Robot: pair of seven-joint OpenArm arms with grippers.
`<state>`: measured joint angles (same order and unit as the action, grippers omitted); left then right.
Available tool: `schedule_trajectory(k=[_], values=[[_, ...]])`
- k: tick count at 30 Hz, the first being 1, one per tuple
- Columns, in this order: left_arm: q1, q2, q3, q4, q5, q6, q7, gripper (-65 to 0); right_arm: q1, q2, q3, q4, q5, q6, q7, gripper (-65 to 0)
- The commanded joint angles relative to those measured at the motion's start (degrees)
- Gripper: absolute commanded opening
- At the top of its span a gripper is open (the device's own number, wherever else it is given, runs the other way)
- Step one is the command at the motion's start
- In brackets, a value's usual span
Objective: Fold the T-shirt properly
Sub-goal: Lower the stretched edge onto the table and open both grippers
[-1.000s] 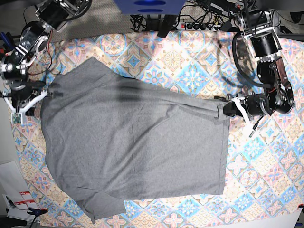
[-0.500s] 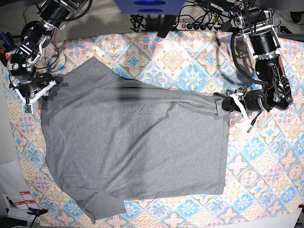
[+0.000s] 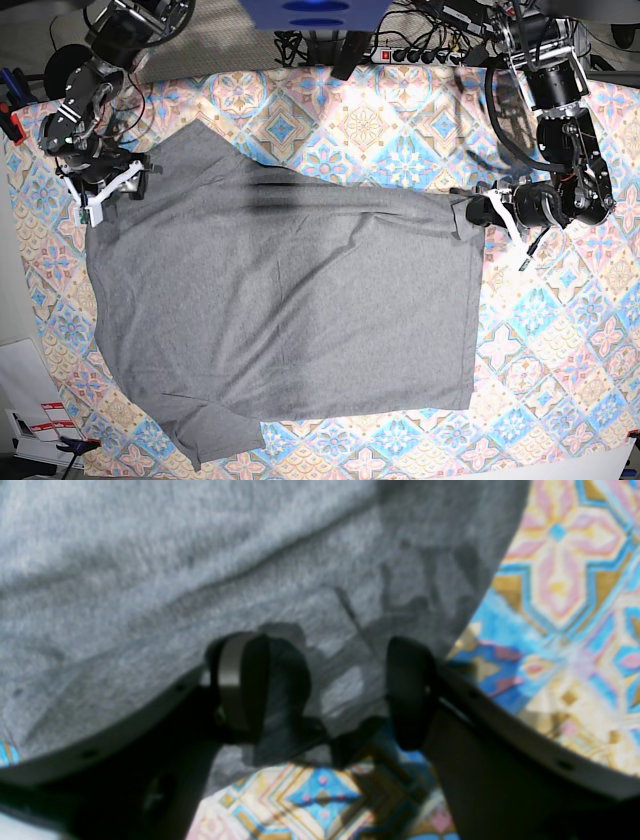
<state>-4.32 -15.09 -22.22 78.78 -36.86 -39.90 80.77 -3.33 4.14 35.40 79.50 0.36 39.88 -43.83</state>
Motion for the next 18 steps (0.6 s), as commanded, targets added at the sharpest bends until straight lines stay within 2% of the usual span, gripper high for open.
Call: schedule_trajectory(k=[1,8,14,16,18], values=[[-1.09,-0.69,-0.16,1.00,-0.98,-0.10,-0.77,-65.0,0.39,1.00,-0.01,0.80,0.56,0.12,1.33,-27.8],[-1.09,-0.69,-0.16,1.00,-0.98,-0.10,-0.77,-65.0,0.65,1.00,-3.27,-2.10,0.56,0.12,1.94,-27.9],[-1.09,-0.86,-0.16,1.00,-0.98,-0.10,-0.77,-65.0,0.39,1.09,-3.44,-7.37,0.56,0.12,5.90,-28.1],[-1.09,-0.95,-0.16,1.00,-0.98,-0.10,-0.77,-65.0,0.30,1.09,-3.44,-7.46,0.56,0.12,5.99,-30.6],[-1.09,-0.95,-0.24,1.00,-0.98,-0.10,-0.77,-65.0,0.21,1.09,-3.44,-7.20,0.56,0.12,5.99,-38.2]])
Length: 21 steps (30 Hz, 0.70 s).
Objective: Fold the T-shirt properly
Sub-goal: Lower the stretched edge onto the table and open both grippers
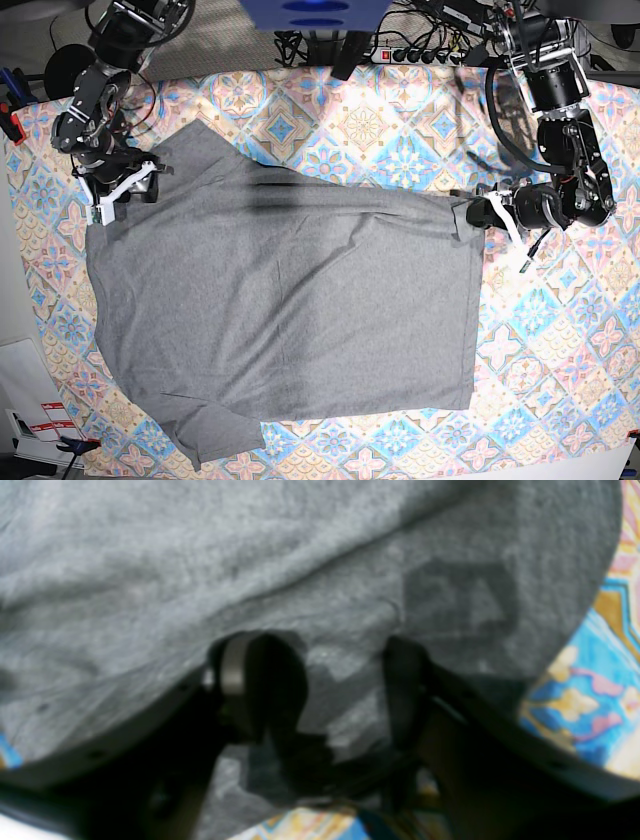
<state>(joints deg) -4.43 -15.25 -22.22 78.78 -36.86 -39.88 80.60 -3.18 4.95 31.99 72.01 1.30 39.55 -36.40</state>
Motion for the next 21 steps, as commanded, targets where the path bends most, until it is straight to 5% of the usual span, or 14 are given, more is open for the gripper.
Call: schedule_trajectory(k=[1,6,15,21], values=[[-0.98,-0.80,-0.24,1.00,-0.98,-0.12,-0.60,-65.0,0.06,0.28,0.14,0.56,-0.38,0.45,-1.62,-42.7],[-0.98,-0.62,-0.16,1.00,-0.81,-0.12,-0.60,-65.0,-0.38,0.28,0.41,0.74,-0.38,0.45,-1.80,-60.3],[0.43,-0.54,-0.16,1.08,-0.98,-0.12,-0.60,-65.0,-7.59,-0.07,5.86,19.90,-0.38,0.45,-2.06,-61.2],[5.09,-0.62,-0.16,3.99,-0.98,-0.12,-0.60,-65.0,-7.85,-0.07,8.06,23.42,-0.38,0.45,-8.04,-61.2]])
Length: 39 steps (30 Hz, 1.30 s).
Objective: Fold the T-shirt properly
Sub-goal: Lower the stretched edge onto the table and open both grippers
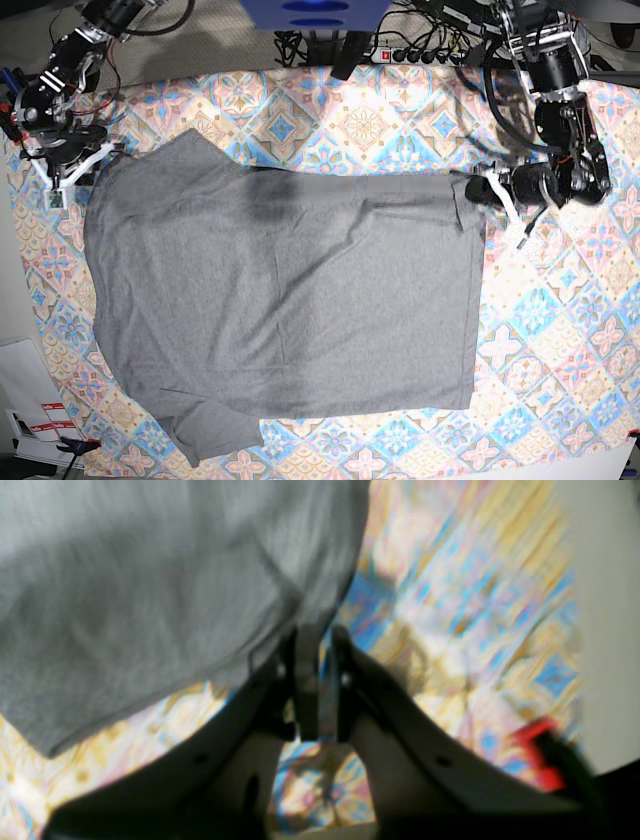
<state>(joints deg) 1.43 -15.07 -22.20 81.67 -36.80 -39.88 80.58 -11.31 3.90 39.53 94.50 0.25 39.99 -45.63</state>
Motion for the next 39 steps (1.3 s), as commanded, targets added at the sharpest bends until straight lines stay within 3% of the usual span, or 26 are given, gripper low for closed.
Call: schedule_trajectory(k=[1,5,10,18,23,35,39], values=[[0.63,-0.80,-0.18,2.95,-1.05,-0.12,-0.58,-65.0,0.28,0.98,1.04,1.11,0.67,0.01,1.27,-61.2],[6.44,-0.71,-0.44,10.24,-1.14,-0.12,-0.62,-65.0,0.28,0.98,1.83,1.19,0.67,0.01,1.27,-61.2],[7.23,-0.97,-0.53,10.77,-1.05,-0.12,-0.62,-65.0,0.28,0.98,1.48,0.05,0.67,0.01,-0.13,-58.8],[7.14,-0.71,-0.44,10.95,-1.05,-0.12,-0.58,-65.0,2.21,0.98,1.39,-2.15,1.02,0.01,-2.77,-37.8],[7.23,-0.71,-0.44,10.95,-1.05,-0.12,-0.58,-65.0,5.55,0.89,1.66,-5.22,1.11,0.01,-3.12,-29.2],[7.05,-0.89,-0.44,10.95,-1.05,-0.12,-0.58,-65.0,7.49,-3.33,1.57,-7.95,1.11,0.01,-2.68,-28.6],[6.96,-0.89,-0.44,10.95,-1.05,-0.12,-0.58,-65.0,7.57,-3.42,1.83,-10.15,1.02,0.01,-2.59,-28.6]])
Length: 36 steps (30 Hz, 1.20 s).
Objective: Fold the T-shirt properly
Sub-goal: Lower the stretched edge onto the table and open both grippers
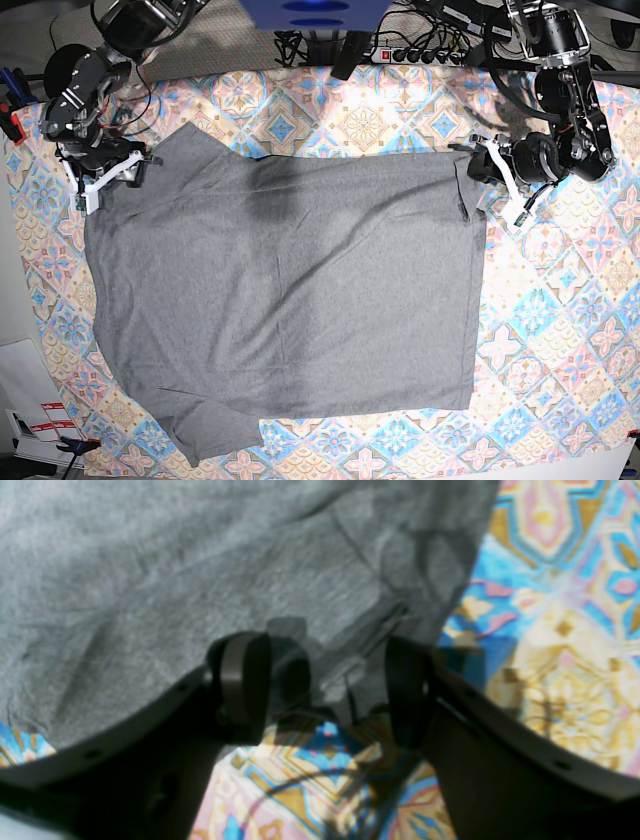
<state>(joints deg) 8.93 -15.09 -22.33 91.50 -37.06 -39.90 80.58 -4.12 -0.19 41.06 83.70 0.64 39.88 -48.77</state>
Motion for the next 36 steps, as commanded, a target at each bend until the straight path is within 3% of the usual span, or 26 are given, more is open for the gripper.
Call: schedule_trajectory(k=[1,6,11,18,36], values=[[-0.53,-0.86,-0.31,1.11,-0.79,-0.10,-0.58,-65.0,0.47,0.76,0.30,-0.58,0.63,0.12,0.64,-28.6],[-0.53,-0.95,-0.31,1.11,-0.79,-0.10,-0.58,-65.0,2.67,0.85,0.04,-6.56,0.63,0.12,4.69,-28.6],[-0.53,-0.95,-0.31,1.11,-0.79,-0.10,-0.58,-65.0,2.67,0.76,-0.05,-6.65,0.54,0.12,4.95,-30.9],[-0.53,-0.95,-0.13,1.02,-0.52,-0.10,-0.58,-65.0,1.79,0.67,-0.05,-1.20,0.28,0.12,4.77,-64.5],[2.10,-0.69,0.04,1.64,-0.79,-0.10,-0.58,-65.0,-9.81,0.67,6.55,13.49,0.37,0.12,4.77,-63.7]])
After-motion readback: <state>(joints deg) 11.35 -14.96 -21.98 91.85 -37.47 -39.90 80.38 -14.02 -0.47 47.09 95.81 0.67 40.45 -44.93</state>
